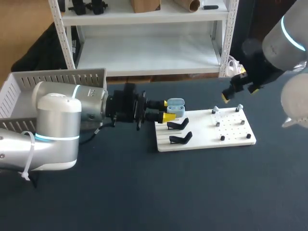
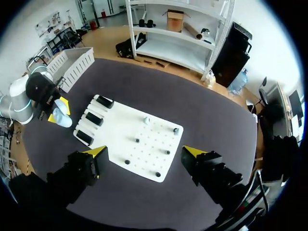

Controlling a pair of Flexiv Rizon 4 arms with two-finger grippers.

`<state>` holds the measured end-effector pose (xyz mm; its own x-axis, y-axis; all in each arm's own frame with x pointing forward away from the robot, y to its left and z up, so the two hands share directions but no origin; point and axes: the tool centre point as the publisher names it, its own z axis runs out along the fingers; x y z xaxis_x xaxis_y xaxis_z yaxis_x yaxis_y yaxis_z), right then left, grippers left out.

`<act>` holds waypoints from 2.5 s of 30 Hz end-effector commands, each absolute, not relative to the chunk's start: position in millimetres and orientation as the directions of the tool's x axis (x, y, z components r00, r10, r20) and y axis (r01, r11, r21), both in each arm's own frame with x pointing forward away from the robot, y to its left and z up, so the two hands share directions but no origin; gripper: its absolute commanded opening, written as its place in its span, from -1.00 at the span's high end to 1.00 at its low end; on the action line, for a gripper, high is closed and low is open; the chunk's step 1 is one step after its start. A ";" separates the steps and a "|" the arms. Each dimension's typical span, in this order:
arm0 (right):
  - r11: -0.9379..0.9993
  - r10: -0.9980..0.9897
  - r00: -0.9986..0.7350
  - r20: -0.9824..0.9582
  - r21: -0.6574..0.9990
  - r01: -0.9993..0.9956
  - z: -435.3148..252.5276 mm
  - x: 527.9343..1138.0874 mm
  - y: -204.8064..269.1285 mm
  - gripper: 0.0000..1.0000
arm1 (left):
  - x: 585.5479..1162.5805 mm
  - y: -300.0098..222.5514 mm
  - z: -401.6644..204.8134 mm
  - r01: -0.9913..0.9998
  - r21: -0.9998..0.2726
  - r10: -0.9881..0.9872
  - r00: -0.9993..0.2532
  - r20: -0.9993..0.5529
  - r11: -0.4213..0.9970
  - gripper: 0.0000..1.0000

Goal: Pick up each earbud case from the left stands, insert the matching earbuds, close the lid, and place the case in the box.

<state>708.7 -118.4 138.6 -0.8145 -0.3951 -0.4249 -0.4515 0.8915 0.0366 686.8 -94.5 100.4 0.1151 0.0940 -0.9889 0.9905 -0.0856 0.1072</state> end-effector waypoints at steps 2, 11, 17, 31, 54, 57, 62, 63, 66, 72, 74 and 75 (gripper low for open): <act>0.914 -0.402 -0.821 -0.405 -0.122 -0.387 125.1 712.5 -126.2 -1.00 | 687.3 -94.4 99.6 0.990 0.108 0.091 0.116 -0.989 -0.086 1.00; 0.906 -0.423 -0.830 -0.364 -0.143 -0.400 108.8 726.8 -142.3 -0.90 | 687.3 -94.4 99.6 0.990 0.108 0.091 0.116 -0.989 -0.086 1.00; 0.895 -0.444 -0.836 -0.323 -0.120 -0.429 85.2 735.6 -153.9 -0.65 | 687.3 -94.4 99.6 0.990 0.108 0.091 0.116 -0.989 -0.086 1.00; 0.859 -0.508 -0.813 -0.284 -0.102 -0.501 61.0 759.0 -153.8 -0.21 | 687.3 -94.4 99.6 0.990 0.108 0.091 0.116 -0.989 -0.086 1.00; 0.868 -0.496 -0.828 -0.263 -0.112 -0.484 27.8 780.5 -162.9 0.07 | 687.3 -94.4 99.6 0.990 0.108 0.091 0.116 -0.989 -0.086 1.00; 0.869 -0.494 -0.829 -0.264 -0.109 -0.483 26.6 780.8 -162.6 0.11 | 687.3 -94.4 99.6 0.990 0.108 0.091 0.116 -0.989 -0.086 1.00; 0.868 -0.495 -0.826 -0.268 -0.108 -0.485 25.7 781.7 -159.4 0.13 | 687.3 -94.4 99.6 0.990 0.108 0.091 0.116 -0.989 -0.086 1.00; 0.867 -0.496 -0.826 -0.268 -0.108 -0.486 25.6 781.9 -159.2 0.14 | 687.3 -94.4 99.6 0.990 0.108 0.091 0.116 -0.989 -0.086 1.00; 0.867 -0.497 -0.825 -0.269 -0.110 -0.486 25.5 781.9 -158.7 0.22 | 687.3 -94.4 99.6 0.990 0.108 0.091 0.116 -0.989 -0.086 1.00; 0.869 -0.494 -0.828 -0.266 -0.111 -0.483 25.0 782.0 -158.2 0.27 | 687.3 -94.4 99.6 0.990 0.108 0.091 0.116 -0.989 -0.086 1.00; 0.869 -0.494 -0.828 -0.266 -0.111 -0.483 24.8 781.8 -157.6 0.29 | 687.3 -94.4 99.6 0.990 0.108 0.091 0.116 -0.989 -0.086 1.00; 0.869 -0.494 -0.828 -0.266 -0.111 -0.483 24.8 781.6 -157.3 0.30 | 687.3 -94.4 99.6 0.990 0.108 0.091 0.116 -0.989 -0.086 1.00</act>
